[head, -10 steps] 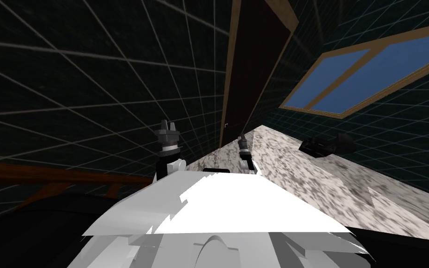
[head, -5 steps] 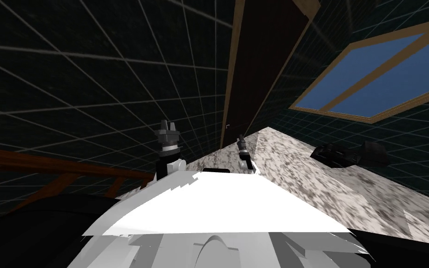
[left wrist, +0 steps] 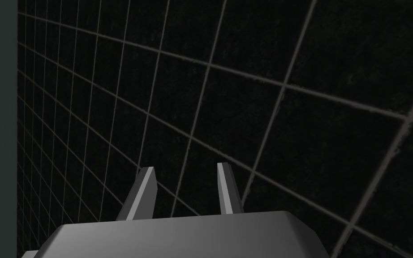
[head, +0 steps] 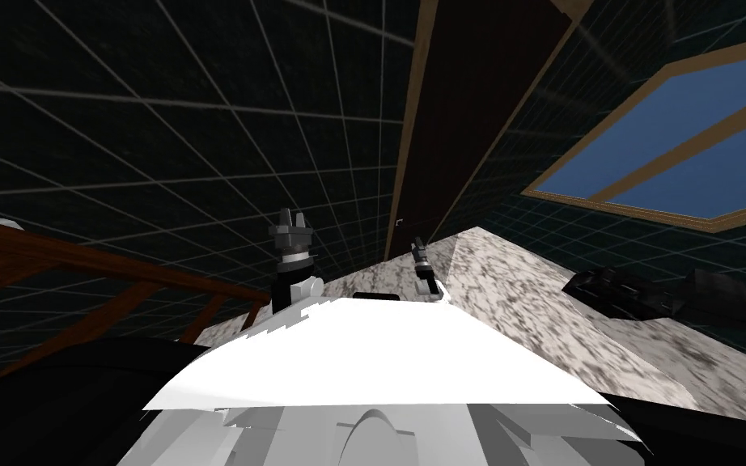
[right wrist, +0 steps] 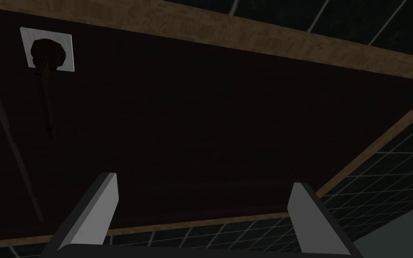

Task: Pull the door open

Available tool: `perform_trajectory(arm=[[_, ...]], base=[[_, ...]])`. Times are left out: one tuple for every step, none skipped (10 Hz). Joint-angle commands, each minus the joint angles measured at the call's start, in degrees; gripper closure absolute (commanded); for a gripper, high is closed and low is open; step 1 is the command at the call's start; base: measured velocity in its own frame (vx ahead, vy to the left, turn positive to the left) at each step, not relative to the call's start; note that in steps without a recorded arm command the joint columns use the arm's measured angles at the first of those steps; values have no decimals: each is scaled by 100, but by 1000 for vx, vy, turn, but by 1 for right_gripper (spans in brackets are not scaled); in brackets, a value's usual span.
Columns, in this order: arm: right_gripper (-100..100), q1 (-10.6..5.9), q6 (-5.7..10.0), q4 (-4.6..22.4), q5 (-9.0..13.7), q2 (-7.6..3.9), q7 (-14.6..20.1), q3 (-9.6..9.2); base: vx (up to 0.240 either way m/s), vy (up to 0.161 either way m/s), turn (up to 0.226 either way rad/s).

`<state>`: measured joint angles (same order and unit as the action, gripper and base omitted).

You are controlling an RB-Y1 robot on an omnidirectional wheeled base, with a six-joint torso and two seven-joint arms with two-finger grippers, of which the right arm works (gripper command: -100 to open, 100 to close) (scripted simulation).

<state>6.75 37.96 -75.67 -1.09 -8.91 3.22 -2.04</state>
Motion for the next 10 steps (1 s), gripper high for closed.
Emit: perform_trajectory(arm=[[-100, -111, 74, 286, 17, -10, 48, -2], [-100, -177, 126, 462, 31, -30, 86, 0], [-100, -242, 177, 616, 45, -51, 123, 3], [-100, -307, 228, 814, 59, -71, 160, 5], [-100, -372, 279, 1007, 73, -91, 197, 7], [-100, -437, 330, 1200, 87, -111, 235, 10], [-100, -437, 330, 1224, 87, -111, 235, 10], [-100, -498, 378, 1398, 100, -129, 270, 12], [-100, -560, 426, 1571, 113, -147, 305, 14], [-100, -621, 474, 1723, 126, -166, 340, 17]], base=[[67, -114, 178], [59, -107, 146], [49, -105, 146], [29, -106, 174], [28, -103, 164], [43, -110, 191], [34, -79, 48], [23, -69, 74], [39, -85, 161], [52, -86, 163]])
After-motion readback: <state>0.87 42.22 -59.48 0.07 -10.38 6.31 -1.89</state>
